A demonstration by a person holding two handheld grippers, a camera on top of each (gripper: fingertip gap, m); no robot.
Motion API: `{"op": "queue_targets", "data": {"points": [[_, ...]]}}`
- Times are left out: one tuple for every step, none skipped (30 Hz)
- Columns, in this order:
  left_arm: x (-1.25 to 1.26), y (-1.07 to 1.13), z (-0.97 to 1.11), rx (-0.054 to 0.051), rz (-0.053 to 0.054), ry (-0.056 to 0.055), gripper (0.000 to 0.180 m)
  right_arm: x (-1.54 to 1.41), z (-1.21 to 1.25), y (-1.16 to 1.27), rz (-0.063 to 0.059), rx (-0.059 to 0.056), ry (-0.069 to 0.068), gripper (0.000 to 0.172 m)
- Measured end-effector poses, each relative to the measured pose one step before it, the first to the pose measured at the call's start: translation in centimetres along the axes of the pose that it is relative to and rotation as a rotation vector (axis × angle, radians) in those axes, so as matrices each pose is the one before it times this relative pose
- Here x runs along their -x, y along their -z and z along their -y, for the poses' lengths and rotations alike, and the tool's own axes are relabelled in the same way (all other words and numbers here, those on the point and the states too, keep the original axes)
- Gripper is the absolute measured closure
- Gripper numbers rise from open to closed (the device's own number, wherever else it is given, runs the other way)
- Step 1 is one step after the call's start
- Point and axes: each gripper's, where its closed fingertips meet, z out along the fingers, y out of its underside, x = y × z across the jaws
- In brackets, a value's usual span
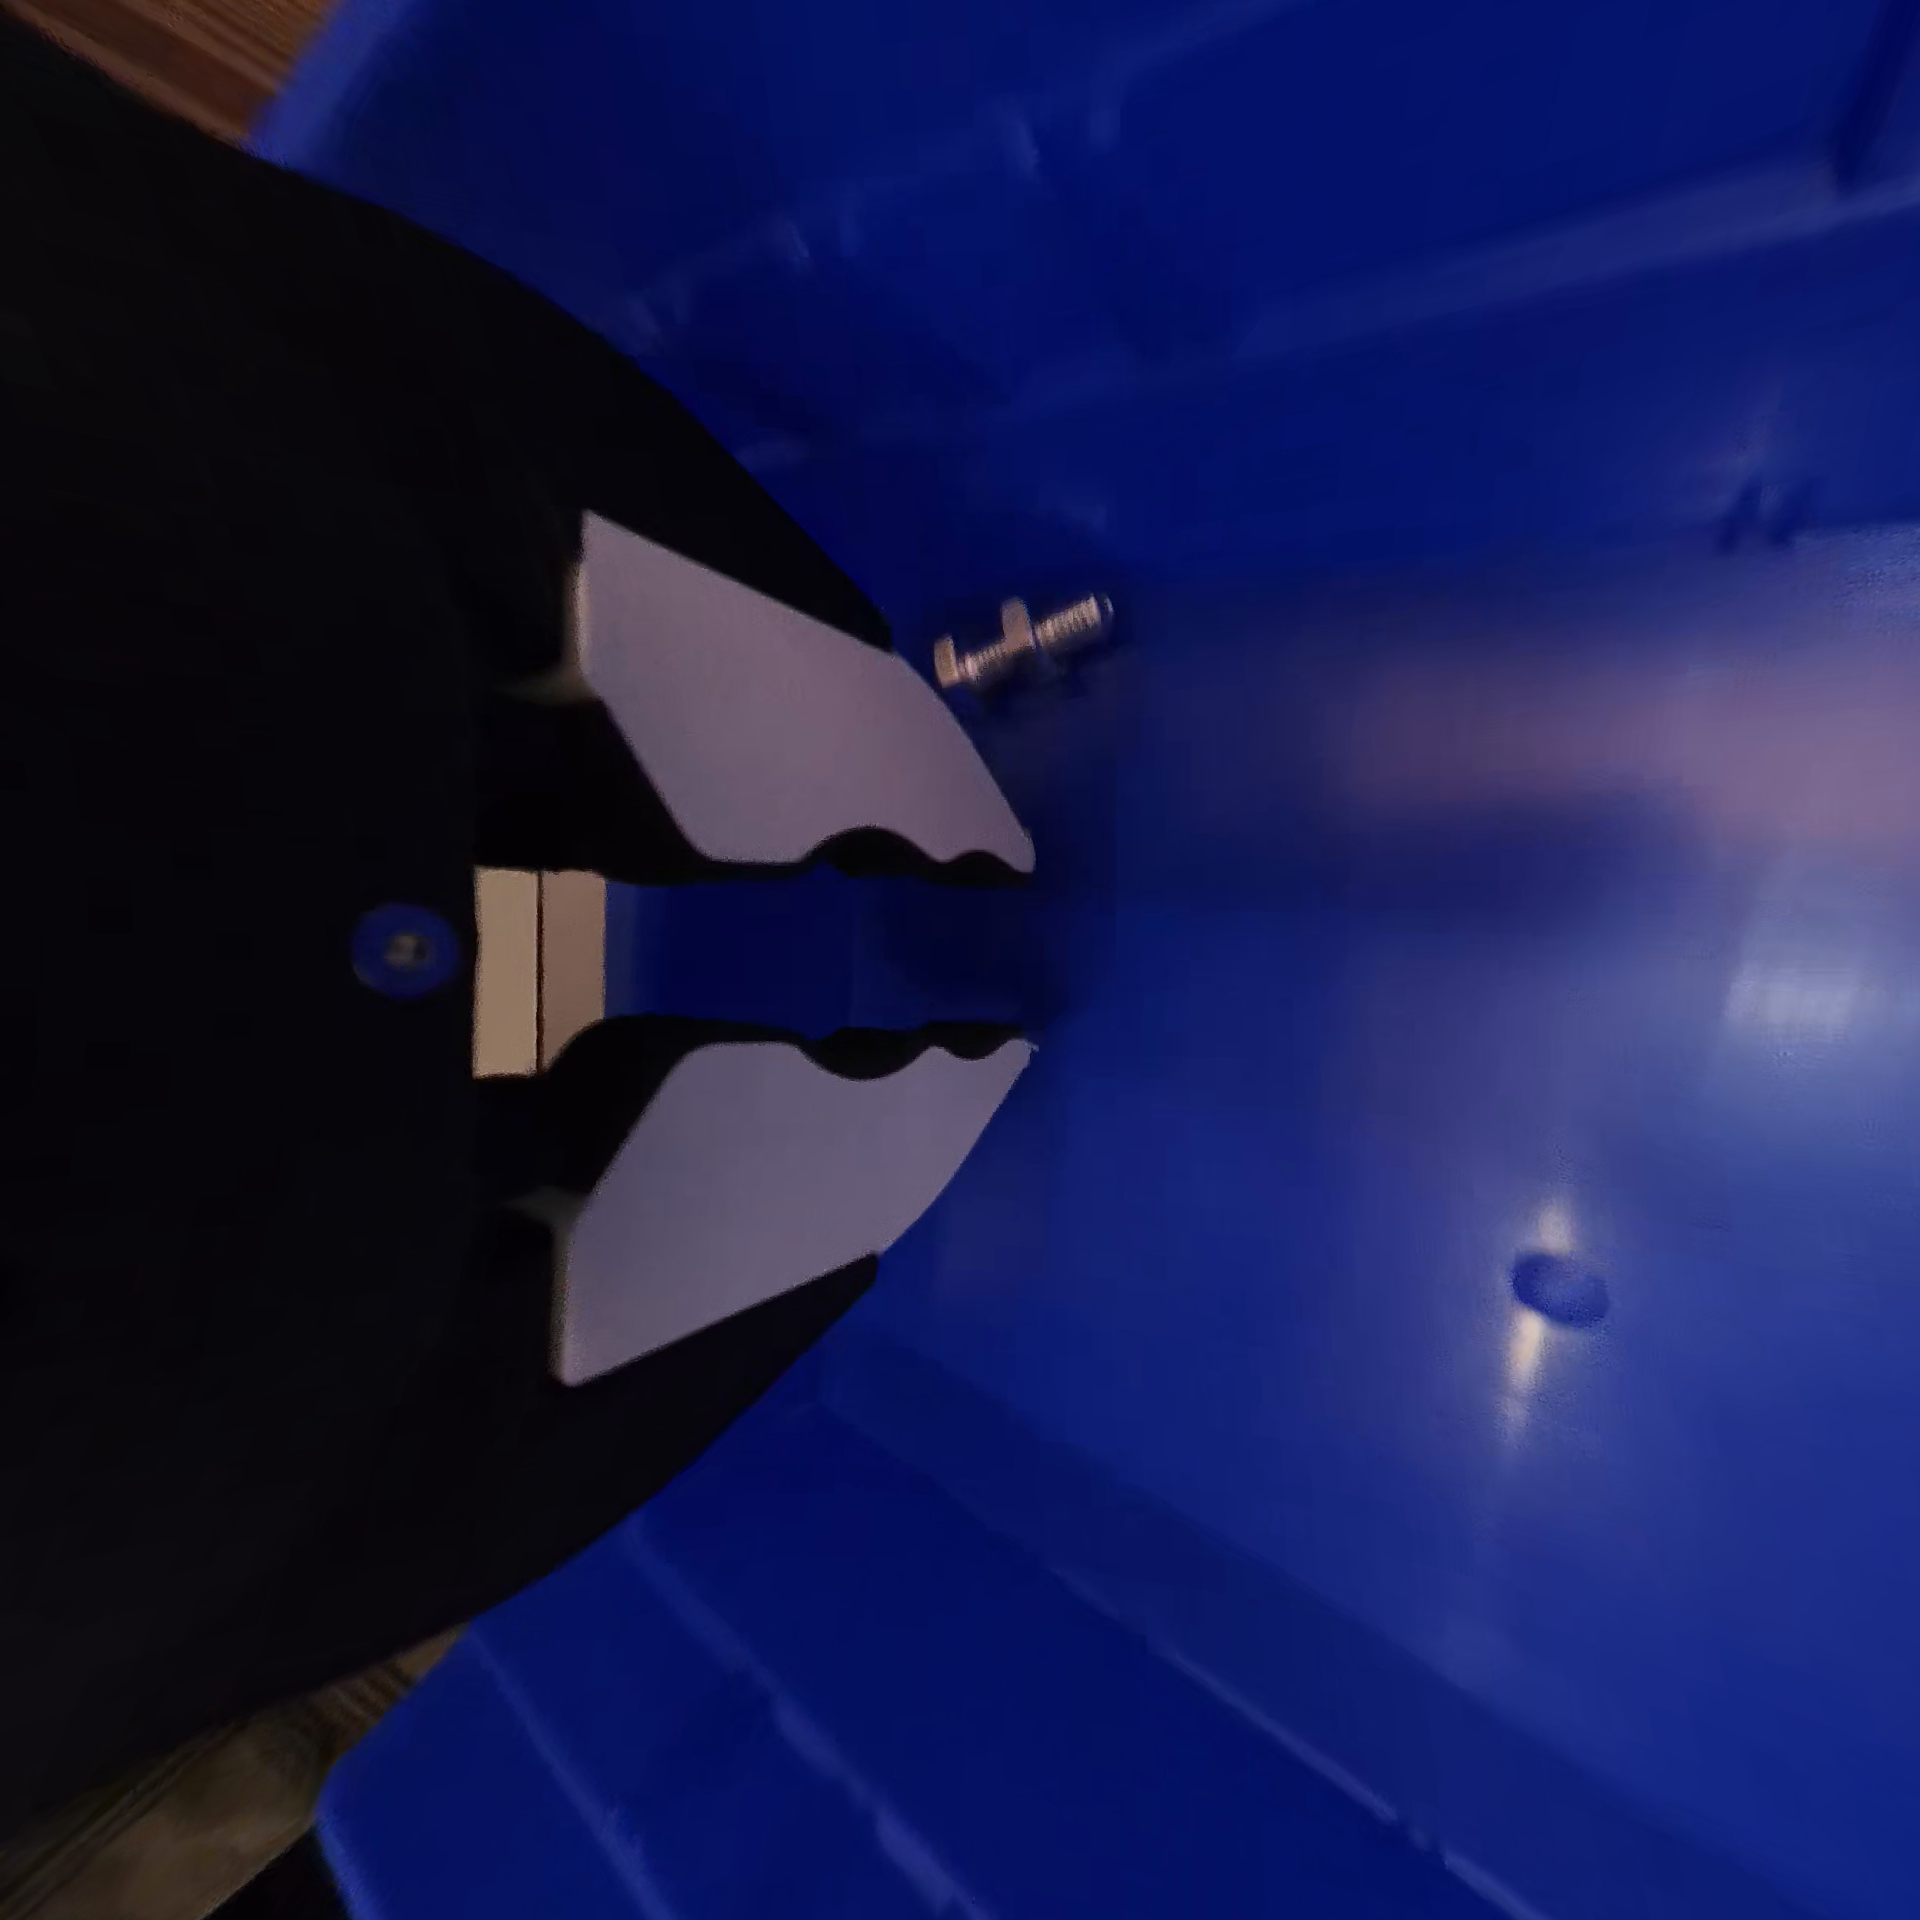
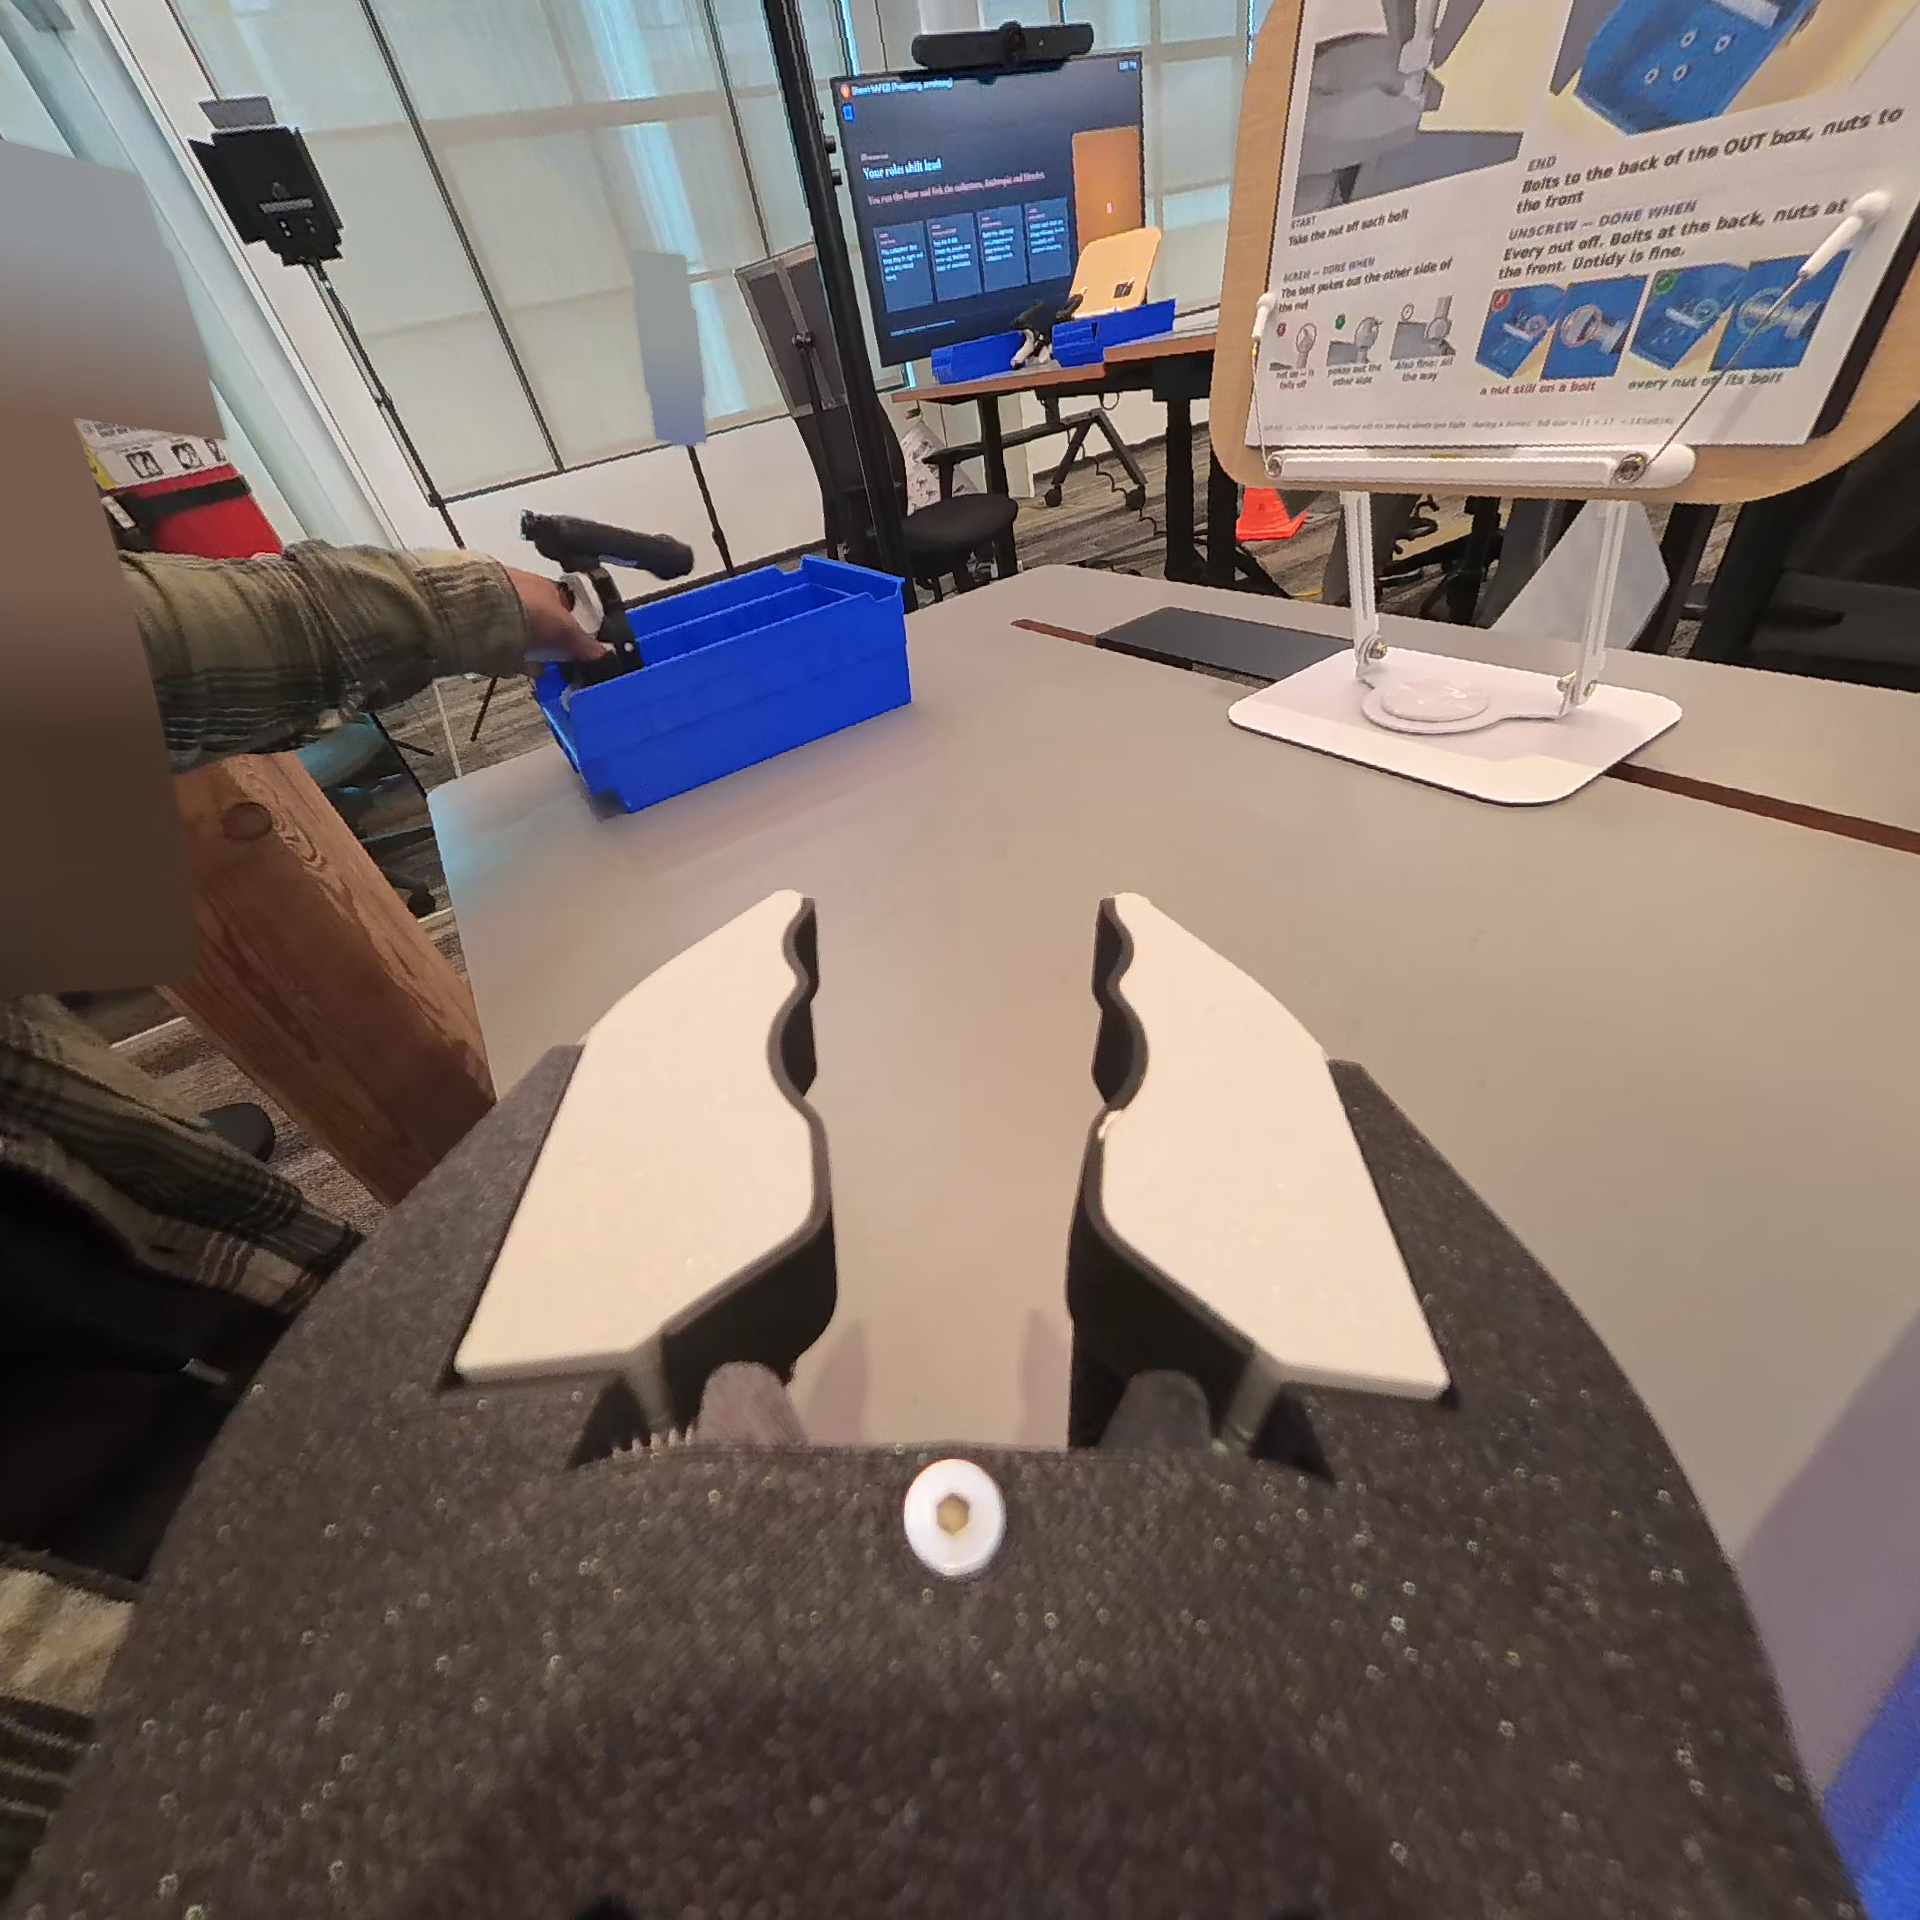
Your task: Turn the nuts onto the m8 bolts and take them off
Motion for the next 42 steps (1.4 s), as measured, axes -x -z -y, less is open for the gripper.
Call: {"op": "queue_targets", "data": {"points": [[-0.413, 0.225, 0.134, -0.0087, -0.0114, -0.0072, 0.155, 0.030, -0.014, -0.018, 0.0007, 0.0016, 0.0010, 0.121], [-0.065, 0.349, 0.155, -0.0112, 0.0107, -0.0084, 0.155, 0.018, 0.009, -0.041, 0.0007, 0.0002, 0.0007, 0.121], [0.174, 0.403, 0.141, -0.0097, 0.0224, -0.0076, 0.155, 0.035, 0.010, -0.046, 0.0022, -0.0005, -0.0012, 0.121], [0.283, 0.395, 0.058, -0.0053, 0.0223, -0.0029, 0.155, 0.034, 0.000, -0.053, 0.0026, 0.0004, -0.0004, 0.121], [0.359, 0.343, -0.005, -0.0019, 0.0199, 0.0021, 0.154, 0.027, -0.020, -0.053, 0.0011, 0.0008, 0.0014, 0.121], [0.495, 0.254, -0.089, 0.0023, 0.0240, 0.0056, 0.154, 0.019, -0.024, -0.042, 0.0010, 0.0004, 0.0002, 0.121], [0.540, 0.133, -0.171, 0.0058, 0.0254, 0.0054, 0.153, 0.034, -0.017, -0.017, 0.0019, -0.0010, -0.0011, 0.121], [0.445, -0.011, -0.249, 0.0092, 0.0192, 0.0044, 0.152, 0.030, 0.016, -0.002, 0.0014, -0.0030, -0.0011, 0.121], [0.314, -0.113, -0.239, 0.0096, 0.0116, 0.0039, 0.151, -0.001, 0.026, 0.012, -0.0008, -0.0031, -0.0003, 0.121], [0.265, -0.161, -0.163, 0.0048, 0.0090, 0.0058, 0.150, 0.013, 0.001, 0.018, 0.0002, -0.0012, 0.0005, 0.121], [0.286, -0.170, -0.071, 0.0008, 0.0106, 0.0072, 0.149, 0.007, 0.004, 0.010, 0.0000, 0.0003, 0.0002, 0.121], [0.271, -0.212, -0.040, 0.0002, 0.0120, 0.0055, 0.148, 0.014, 0.003, 0.000, -0.0005, 0.0002, 0.0012, 0.121], [0.231, -0.226, -0.013, 0.0005, 0.0121, 0.0038, 0.146, 0.039, 0.007, 0.017, 0.0010, 0.0005, 0.0009, 0.121], [0.119, -0.245, -0.032, 0.0028, 0.0066, 0.0014, 0.143, 0.019, 0.008, 0.011, 0.0001, 0.0015, 0.0001, 0.121], [-0.028, -0.239, -0.040, 0.0042, -0.0007, -0.0001, 0.144, -0.007, 0.010, 0.036, -0.0018, 0.0018, 0.0018, 0.121], [-0.053, -0.194, 0.024, 0.0013, -0.0001, -0.0002, 0.144, 0.030, 0.054, 0.055, 0.0000, -0.0013, 0.0025, 0.121], [0.044, -0.092, 0.089, -0.0019, 0.0084, -0.0008, 0.144, 0.019, 0.063, 0.046, -0.0006, -0.0009, 0.0010, 0.121], [0.120, -0.014, 0.137, -0.0029, 0.0141, -0.0027, 0.145, -0.003, 0.034, 0.048, -0.0019, 0.0014, 0.0015, 0.121], [0.016, -0.038, 0.119, -0.0023, 0.0081, -0.0009, 0.143, 0.029, 0.052, 0.049, -0.0003, -0.0011, 0.0029, 0.121], [0.018, -0.056, 0.032, 0.0040, 0.0075, -0.0006, 0.141, 0.029, 0.037, 0.046, 0.0000, 0.0003, 0.0013, 0.122], [0.057, -0.031, 0.033, 0.0030, 0.0101, -0.0023, 0.142, -0.005, 0.008, 0.033, -0.0011, 0.0014, 0.0006, 0.122], [0.015, -0.037, 0.029, 0.0010, 0.0069, -0.0020, 0.141, 0.001, 0.036, 0.049, -0.0015, -0.0020, 0.0011, 0.122], [0.000, -0.023, 0.025, 0.0005, 0.0048, -0.0019, 0.141, 0.009, 0.037, 0.032, -0.0001, -0.0025, 0.0002, 0.122], [-0.185, -0.033, 0.025, -0.0003, -0.0088, -0.0050, 0.140, -0.012, 0.000, 0.019, -0.0011, 0.0006, -0.0001, 0.122], [-0.733, -0.085, 0.027, -0.0019, -0.0470, -0.0061, 0.142, 0.002, 0.017, 0.016, 0.0000, -0.0008, 0.0012, 0.122], [-1.152, -0.159, -0.067, 0.0039, -0.0778, -0.0017, 0.146, 0.025, 0.035, 0.000, 0.0015, -0.0020, -0.0004, 0.122], [-0.893, -0.133, -0.077, 0.0044, -0.0584, -0.0029, 0.148, 0.004, 0.010, -0.010, 0.0013, 0.0003, -0.0001, 0.122], [-0.181, 0.061, 0.012, -0.0021, -0.0072, -0.0047, 0.148, -0.015, 0.006, -0.019, -0.0008, 0.0003, 0.0017, 0.122], [0.039, 0.245, 0.089, -0.0099, 0.0094, -0.0067, 0.147, 0.020, 0.038, -0.022, 0.0016, -0.0013, 0.0004, 0.122], [-0.076, 0.366, 0.185, -0.0186, -0.0024, -0.0039, 0.148, 0.041, 0.032, -0.031, 0.0037, 0.0010, -0.0005, 0.122], [-0.076, 0.396, 0.161, -0.0162, -0.0071, 0.0029, 0.148, 0.008, -0.015, -0.037, 0.0004, 0.0035, 0.0027, 0.122], [0.072, 0.396, 0.087, -0.0122, 0.0007, 0.0030, 0.148, 0.004, -0.001, -0.026, -0.0002, 0.0023, 0.0032, 0.122], [0.289, 0.342, 0.002, -0.0059, 0.0144, 0.0022, 0.147, 0.017, 0.035, -0.026, 0.0017, -0.0010, 0.0000, 0.122], [0.489, 0.267, -0.100, 0.0014, 0.0261, 0.0022, 0.145, 0.032, 0.050, -0.027, 0.0022, -0.0029, -0.0013, 0.122], [0.573, 0.143, -0.151, 0.0054, 0.0313, 0.0005, 0.143, 0.029, 0.016, -0.023, 0.0017, -0.0029, 0.0005, 0.123], [0.506, 0.022, -0.168, 0.0060, 0.0285, 0.0004, 0.143, 0.031, -0.016, -0.039, 0.0016, -0.0019, 0.0003, 0.123], [0.403, -0.111, -0.170, 0.0079, 0.0224, 0.0022, 0.142, 0.012, -0.043, -0.048, 0.0004, -0.0011, -0.0016, 0.123], [0.292, -0.190, -0.152, 0.0068, 0.0177, 0.0037, 0.140, 0.027, -0.073, -0.062, 0.0022, -0.0001, -0.0021, 0.123], [0.209, -0.233, -0.112, 0.0047, 0.0148, 0.0036, 0.139, 0.029, -0.076, -0.057, 0.0012, 0.0007, -0.0020, 0.123], [0.149, -0.234, -0.081, 0.0039, 0.0130, 0.0025, 0.138, 0.040, -0.034, -0.052, 0.0013, 0.0011, -0.0002, 0.123], [0.065, -0.204, -0.006, 0.0003, 0.0088, 0.0015, 0.140, 0.053, -0.017, -0.018, 0.0017, 0.0026, 0.0006, 0.123], [0.048, -0.143, 0.063, -0.0030, 0.0094, 0.0022, 0.140, 0.018, 0.025, 0.021, -0.0019, 0.0020, 0.0023, 0.123]]}}
